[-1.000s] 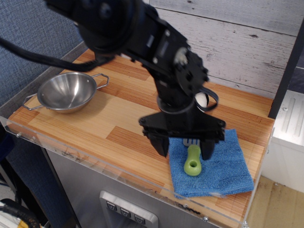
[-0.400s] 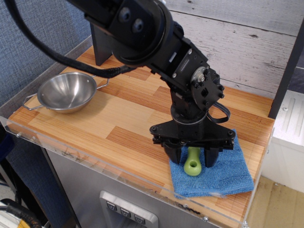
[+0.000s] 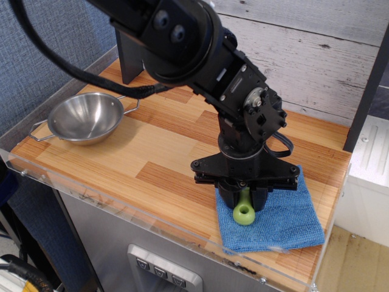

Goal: Place the green spatula between the colander and sushi

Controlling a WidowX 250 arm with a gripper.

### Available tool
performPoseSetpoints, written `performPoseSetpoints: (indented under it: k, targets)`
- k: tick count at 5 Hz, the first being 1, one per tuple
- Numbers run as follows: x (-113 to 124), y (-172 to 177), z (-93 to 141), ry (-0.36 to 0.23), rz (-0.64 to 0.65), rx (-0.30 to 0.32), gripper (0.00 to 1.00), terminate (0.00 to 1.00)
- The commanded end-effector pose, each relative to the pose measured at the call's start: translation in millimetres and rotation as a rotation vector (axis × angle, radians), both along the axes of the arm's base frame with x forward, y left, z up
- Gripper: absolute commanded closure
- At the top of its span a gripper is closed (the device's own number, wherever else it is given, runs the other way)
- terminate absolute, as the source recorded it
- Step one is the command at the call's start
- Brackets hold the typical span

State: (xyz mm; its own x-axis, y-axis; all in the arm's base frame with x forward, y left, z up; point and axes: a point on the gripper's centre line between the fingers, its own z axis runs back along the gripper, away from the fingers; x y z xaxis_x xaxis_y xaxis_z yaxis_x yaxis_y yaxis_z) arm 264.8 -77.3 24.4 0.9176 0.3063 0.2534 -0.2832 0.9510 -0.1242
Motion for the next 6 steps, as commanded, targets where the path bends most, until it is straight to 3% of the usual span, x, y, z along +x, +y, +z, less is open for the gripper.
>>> performPoseSetpoints:
  k: [1, 3, 4, 6]
  targets:
    - [10, -4, 33, -0.084, -0.046, 0.009, 1.00, 0.00]
    - [30, 2, 100, -0.210, -0.020, 0.005, 1.00, 0.00]
    - [50, 24, 121, -0.244, 0.059, -0.013, 1.00, 0.00]
    - [92, 83, 118, -0.242, 0.209, -0.001, 1.00, 0.00]
